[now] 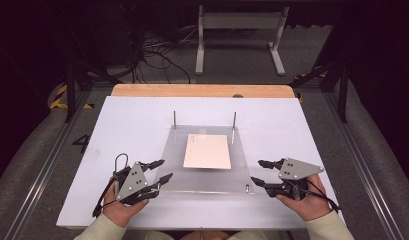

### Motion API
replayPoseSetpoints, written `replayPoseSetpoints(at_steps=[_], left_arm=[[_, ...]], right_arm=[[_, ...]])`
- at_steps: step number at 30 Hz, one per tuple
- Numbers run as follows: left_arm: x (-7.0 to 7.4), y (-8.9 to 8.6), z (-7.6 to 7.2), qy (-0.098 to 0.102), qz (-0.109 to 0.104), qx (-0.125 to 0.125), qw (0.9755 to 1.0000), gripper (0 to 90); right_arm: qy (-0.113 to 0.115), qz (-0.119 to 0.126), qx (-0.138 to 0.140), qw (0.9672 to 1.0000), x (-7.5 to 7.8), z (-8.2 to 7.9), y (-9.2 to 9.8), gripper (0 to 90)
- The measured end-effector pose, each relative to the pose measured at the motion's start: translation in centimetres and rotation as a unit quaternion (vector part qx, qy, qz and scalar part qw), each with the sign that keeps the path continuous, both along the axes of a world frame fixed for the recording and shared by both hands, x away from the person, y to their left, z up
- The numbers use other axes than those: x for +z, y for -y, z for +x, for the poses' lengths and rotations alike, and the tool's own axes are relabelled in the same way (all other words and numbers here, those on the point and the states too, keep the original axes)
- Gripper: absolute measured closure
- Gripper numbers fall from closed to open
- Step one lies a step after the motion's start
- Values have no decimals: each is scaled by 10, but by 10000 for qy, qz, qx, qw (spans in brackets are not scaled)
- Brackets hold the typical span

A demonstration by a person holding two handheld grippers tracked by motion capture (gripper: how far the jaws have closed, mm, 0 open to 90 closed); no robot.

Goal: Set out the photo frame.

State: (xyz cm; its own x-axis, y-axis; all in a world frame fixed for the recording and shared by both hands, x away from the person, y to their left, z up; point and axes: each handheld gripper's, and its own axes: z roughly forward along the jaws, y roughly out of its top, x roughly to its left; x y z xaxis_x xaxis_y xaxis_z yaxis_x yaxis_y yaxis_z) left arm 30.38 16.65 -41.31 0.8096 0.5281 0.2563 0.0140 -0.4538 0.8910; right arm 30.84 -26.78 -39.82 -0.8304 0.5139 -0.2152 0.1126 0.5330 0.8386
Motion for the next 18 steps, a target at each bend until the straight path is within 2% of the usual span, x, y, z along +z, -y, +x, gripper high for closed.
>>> replayPoseSetpoints(at_steps=[4,7,15,18], left_arm=[[0,0,0,-4,0,1,10000,506],[0,0,0,0,-4,-2,10000,506],[0,0,0,-34,-28,-25,10000,499],[0,0,0,-34,-26,-19,10000,499]], right_arm=[[157,26,181,9997,-3,1,-12,395],[153,47,258,9995,-6,0,-17,382],[538,219,490,9971,-6,1,-33,337],[564,297,541,9965,-8,4,-40,344]])
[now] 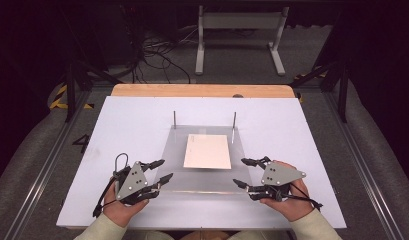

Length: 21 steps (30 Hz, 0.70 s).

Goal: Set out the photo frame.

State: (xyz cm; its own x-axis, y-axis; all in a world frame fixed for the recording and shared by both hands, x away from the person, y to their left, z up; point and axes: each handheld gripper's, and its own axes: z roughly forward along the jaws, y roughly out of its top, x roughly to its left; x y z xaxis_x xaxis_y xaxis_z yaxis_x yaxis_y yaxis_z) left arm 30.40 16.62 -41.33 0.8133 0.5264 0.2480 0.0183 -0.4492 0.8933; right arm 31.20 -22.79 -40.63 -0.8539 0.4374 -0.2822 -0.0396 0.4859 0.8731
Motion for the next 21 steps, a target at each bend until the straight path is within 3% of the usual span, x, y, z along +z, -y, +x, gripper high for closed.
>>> replayPoseSetpoints(at_steps=[8,10,12,15,18,21], left_arm=[[0,-1,0,-10,5,8,10000,499],[1,0,1,-16,-33,8,10000,500],[1,0,0,-28,-55,9,10000,507],[2,1,0,-27,-119,-52,9999,515],[6,4,-5,68,-12,-134,9999,538],[10,4,-9,46,-116,-203,9997,544]], right_arm=[[-32,307,189,9993,-11,10,-13,348],[-50,435,227,9988,-11,12,-12,394],[71,554,174,9983,-10,11,-11,508],[75,658,152,9977,-8,11,-10,525],[33,689,132,9975,-8,11,-10,526],[-3,693,89,9976,-4,7,-11,535]])
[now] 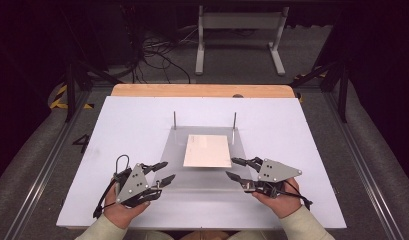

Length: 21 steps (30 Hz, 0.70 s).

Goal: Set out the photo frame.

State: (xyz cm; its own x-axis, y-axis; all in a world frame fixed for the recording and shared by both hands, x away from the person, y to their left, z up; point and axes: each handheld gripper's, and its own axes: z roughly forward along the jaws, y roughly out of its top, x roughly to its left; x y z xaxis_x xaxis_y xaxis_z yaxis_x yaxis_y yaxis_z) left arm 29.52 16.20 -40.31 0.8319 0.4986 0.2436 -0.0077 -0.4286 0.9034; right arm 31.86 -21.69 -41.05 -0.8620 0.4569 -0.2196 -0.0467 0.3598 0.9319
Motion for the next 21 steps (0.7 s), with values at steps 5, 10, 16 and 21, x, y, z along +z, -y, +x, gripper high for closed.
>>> replayPoseSetpoints(at_steps=[5,10,16,21], left_arm=[[9,0,-8,-84,9,-178,9998,555],[19,2,-18,-182,-50,-439,9989,569],[29,9,-30,-247,-88,-762,9968,590],[32,11,-33,-223,-155,-804,9964,591]], right_arm=[[-120,-8,-2,9999,10,-11,1,541],[-293,10,14,9996,20,-25,8,543],[-477,44,33,9988,30,-42,19,547],[-555,80,57,9984,34,-48,25,549]])
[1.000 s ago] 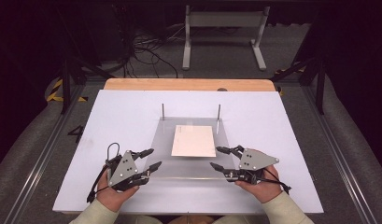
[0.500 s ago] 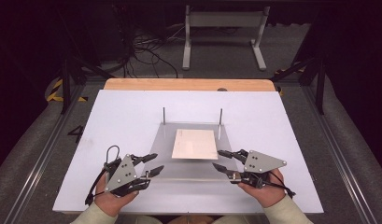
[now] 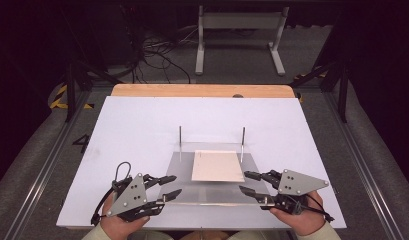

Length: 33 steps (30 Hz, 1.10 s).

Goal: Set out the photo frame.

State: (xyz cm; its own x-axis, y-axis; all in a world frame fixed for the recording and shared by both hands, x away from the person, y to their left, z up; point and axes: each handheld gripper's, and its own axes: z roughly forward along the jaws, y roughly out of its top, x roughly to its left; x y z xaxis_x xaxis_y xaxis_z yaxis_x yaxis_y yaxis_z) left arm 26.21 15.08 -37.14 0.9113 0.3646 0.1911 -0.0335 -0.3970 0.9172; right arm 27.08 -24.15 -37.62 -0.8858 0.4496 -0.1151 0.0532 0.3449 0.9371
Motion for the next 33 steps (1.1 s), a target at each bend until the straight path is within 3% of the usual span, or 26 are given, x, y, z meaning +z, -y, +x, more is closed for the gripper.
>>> replayPoseSetpoints(at_steps=[3,4,6,10,11,13,18,23,29,33], left_arm=[[0,-1,2,13,-93,12,10000,581],[-1,-3,4,-90,-265,27,9996,562],[-1,-5,6,-185,-382,17,9991,542],[-2,-13,12,-242,-556,83,9981,403],[-3,-15,13,-186,-588,155,9980,403],[-5,-18,14,-106,-569,296,9979,355],[-10,-24,20,-170,-479,518,9974,332],[-17,-33,27,-273,-495,835,9949,318],[-31,-40,32,-385,-241,1195,9918,307],[-39,-47,35,-461,-190,1463,9880,303]], right_arm=[[-18,10,29,10000,3,3,1,551],[-37,0,46,10000,5,4,0,553],[-49,-6,55,10000,6,5,0,553],[-145,14,81,9999,13,11,0,559],[-178,15,90,9998,16,13,0,562],[-255,3,104,9996,22,18,-1,569],[-264,99,98,9996,28,25,0,572],[-129,238,21,9996,34,32,1,569],[99,481,-98,9987,37,41,2,559],[227,607,-166,9978,40,49,2,551]])
